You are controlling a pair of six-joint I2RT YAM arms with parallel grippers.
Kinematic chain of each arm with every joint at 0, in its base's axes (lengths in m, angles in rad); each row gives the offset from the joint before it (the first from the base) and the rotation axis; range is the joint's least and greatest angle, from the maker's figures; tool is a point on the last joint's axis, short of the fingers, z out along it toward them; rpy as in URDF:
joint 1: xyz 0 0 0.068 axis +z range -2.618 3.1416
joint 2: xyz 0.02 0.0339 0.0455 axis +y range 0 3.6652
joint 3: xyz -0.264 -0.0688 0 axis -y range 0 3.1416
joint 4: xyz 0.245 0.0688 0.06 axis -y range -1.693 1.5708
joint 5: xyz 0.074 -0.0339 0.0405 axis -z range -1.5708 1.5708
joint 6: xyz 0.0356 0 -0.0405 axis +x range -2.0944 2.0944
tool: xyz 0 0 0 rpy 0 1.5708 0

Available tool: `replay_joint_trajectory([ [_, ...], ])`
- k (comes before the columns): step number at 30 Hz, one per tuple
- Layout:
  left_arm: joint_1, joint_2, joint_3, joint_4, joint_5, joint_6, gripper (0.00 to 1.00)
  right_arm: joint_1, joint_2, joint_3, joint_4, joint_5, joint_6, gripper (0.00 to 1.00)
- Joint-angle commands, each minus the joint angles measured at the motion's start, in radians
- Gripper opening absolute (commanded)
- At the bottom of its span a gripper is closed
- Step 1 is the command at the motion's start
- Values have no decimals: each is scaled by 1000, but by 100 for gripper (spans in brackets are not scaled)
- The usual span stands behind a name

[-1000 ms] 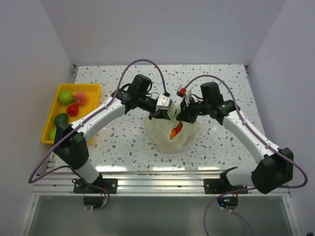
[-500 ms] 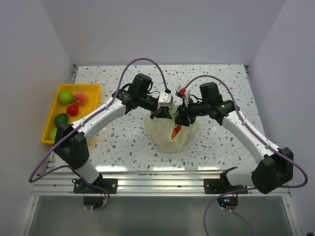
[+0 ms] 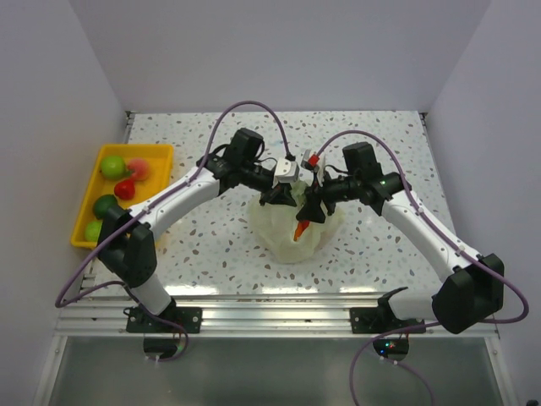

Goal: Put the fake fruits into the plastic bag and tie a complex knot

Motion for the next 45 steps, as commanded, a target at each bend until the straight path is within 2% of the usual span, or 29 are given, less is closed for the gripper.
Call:
replay_joint_trajectory([
  [1, 3, 9, 24, 17, 6, 18, 8, 8, -22, 35, -23, -41, -28, 61],
  [11, -7, -4, 46, 43, 44, -18, 12, 16, 19, 38, 23, -26, 4, 59],
  [15, -20, -11, 50, 12, 37, 2, 15, 16, 18, 39, 26, -24, 6, 46],
  [16, -22, -14, 52, -5, 37, 16, 19, 16, 16, 40, 25, -20, 0, 36],
  [19, -22, -40, 50, -20, 21, 24, 27, 14, 15, 40, 14, -8, -20, 20],
  [23, -20, -79, 53, -34, 21, 25, 33, 16, 19, 40, 3, -9, -30, 8],
  [34, -17, -160, 30, -171, -43, 120, 36, 14, 13, 44, -4, -6, -36, 1],
  [35, -16, -166, 17, -174, -45, 125, 36, 14, 13, 46, -9, -7, -37, 1],
  [37, -17, -172, 3, -166, -43, 126, 28, 14, 12, 47, -15, -15, -42, 1],
  [39, -16, -171, -5, -151, -45, 111, 20, 14, 13, 50, -26, -24, -51, 7],
  [40, -17, -162, -5, -120, -49, 97, 13, 14, 16, 55, -35, -33, -60, 18],
  [42, -16, -154, -2, -76, -43, 49, 9, 16, 24, 67, -69, -46, -85, 31],
  [43, -17, -143, 1, -35, -39, 36, 6, 16, 26, 72, -79, -53, -89, 43],
  [45, -17, -125, 12, 19, -26, -11, 1, 16, 27, 72, -80, -58, -91, 52],
])
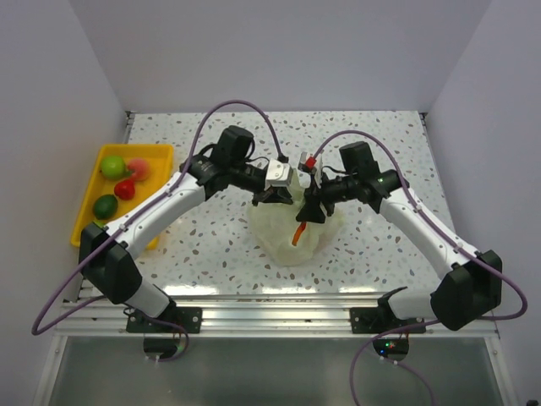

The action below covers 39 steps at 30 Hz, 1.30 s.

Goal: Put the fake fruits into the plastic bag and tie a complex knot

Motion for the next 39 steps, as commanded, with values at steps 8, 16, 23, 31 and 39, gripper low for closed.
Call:
replay_joint_trajectory([
  [8, -20, 50, 50, 197, 26, -138, 0, 3, 21, 38, 5, -59, -24, 46],
  [16, -5, -28, 38, 51, -14, -34, 24, 3, 14, 27, 19, -32, -25, 2],
  [23, 135, -120, 32, -30, 34, -9, 44, 3, 0, 18, 17, -32, -45, 0],
  [31, 230, -59, 58, 172, 89, -207, 59, 3, 12, 45, -44, -68, -137, 0],
  [39, 199, 113, 170, 255, 280, -379, 68, 3, 14, 59, -72, -73, -186, 0],
])
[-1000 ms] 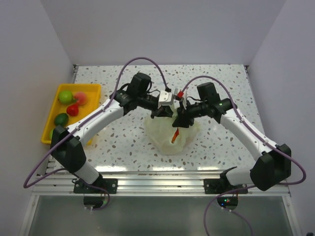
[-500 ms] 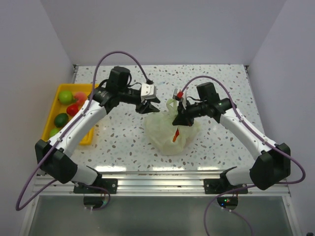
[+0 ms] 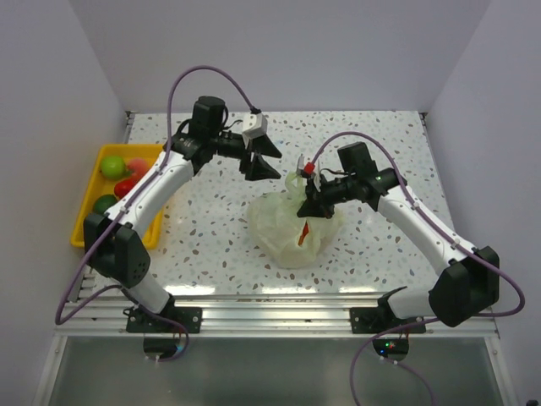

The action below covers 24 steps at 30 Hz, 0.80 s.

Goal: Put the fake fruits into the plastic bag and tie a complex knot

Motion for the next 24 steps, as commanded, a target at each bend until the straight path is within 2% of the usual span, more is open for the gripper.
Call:
replay_joint_trajectory([
  [1, -25, 37, 41, 83, 121, -107, 68, 4, -8, 48, -26, -37, -50, 0],
  [7, -68, 80, 37, 80, 172, -119, 66, 3, 3, 62, -43, -33, -71, 0],
  [10, -79, 89, 24, 103, 180, -141, 57, 4, 2, 59, -44, -25, -79, 0],
  [13, -81, 97, 32, 88, 198, -139, 28, 3, -6, 51, -25, -8, -67, 0],
  [14, -73, 90, 37, 73, 192, -116, 12, 4, -11, 48, -17, 7, -41, 0],
  [16, -56, 78, 40, 89, 177, -122, 0, 3, -17, 46, 3, 38, -10, 0],
  [19, -4, 44, 52, 167, 108, -159, 0, -8, -32, 48, 81, 78, 131, 0],
  [20, 19, 38, 67, 171, 96, -155, 0, -8, -46, 48, 106, 91, 233, 0],
  [22, 40, 38, 138, 142, 80, -110, 0, -11, -66, 52, 184, 142, 335, 0],
  [23, 51, 40, 164, 102, 68, -93, 0, -11, -89, 49, 219, 171, 466, 0],
  [24, 56, 41, 220, 76, 60, -72, 0, -9, -95, 60, 250, 218, 514, 0],
])
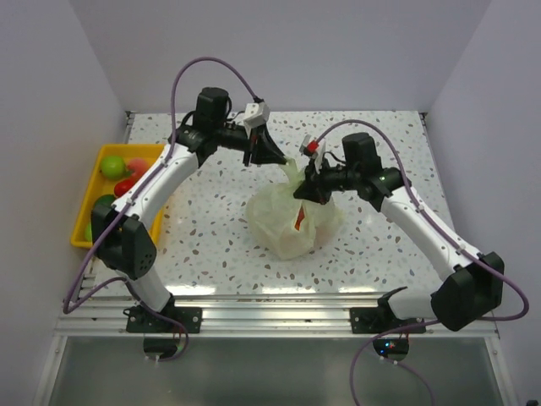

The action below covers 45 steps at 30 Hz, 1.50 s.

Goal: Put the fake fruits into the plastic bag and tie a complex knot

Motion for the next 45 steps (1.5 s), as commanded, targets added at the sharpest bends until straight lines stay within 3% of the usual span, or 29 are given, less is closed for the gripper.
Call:
replay_joint_trajectory([
  [1, 62, -45, 180, -12, -65, 115, 0, -10, -84, 46, 97, 142, 338, 0],
  [4, 60, -46, 255, -124, -92, 192, 0, -9, -96, 57, 96, 279, 533, 0],
  [8, 23, -121, 190, -180, -173, 266, 0, -21, -99, 6, 67, 398, 737, 0],
  [12, -67, -251, -101, -110, -294, 292, 0, -29, -101, -110, 102, 420, 897, 0],
  [15, -147, -346, -298, 14, -379, 228, 0, -41, -108, -158, 130, 435, 969, 0],
  [20, -262, -414, -499, 137, -463, 73, 0, -73, -115, -192, 134, 473, 1033, 0],
  [25, -375, -399, -590, 183, -575, 73, 0, -75, -107, -241, 203, 423, 1060, 0],
  [32, -560, -299, -625, 186, -919, 197, 0, -75, -119, -261, 272, 355, 1066, 0],
  [37, -567, -232, -631, 184, -1051, 213, 0, -75, -144, -275, 303, 289, 1020, 0],
  [41, -543, -239, -641, 177, -1065, 231, 0, -75, -161, -273, 291, 243, 884, 0],
  [44, -523, -229, -621, 135, -1091, 265, 0, -76, -153, -244, 260, 213, 760, 9],
  [45, -515, -226, -613, 131, -1092, 269, 0, -75, -148, -215, 237, 202, 718, 23],
])
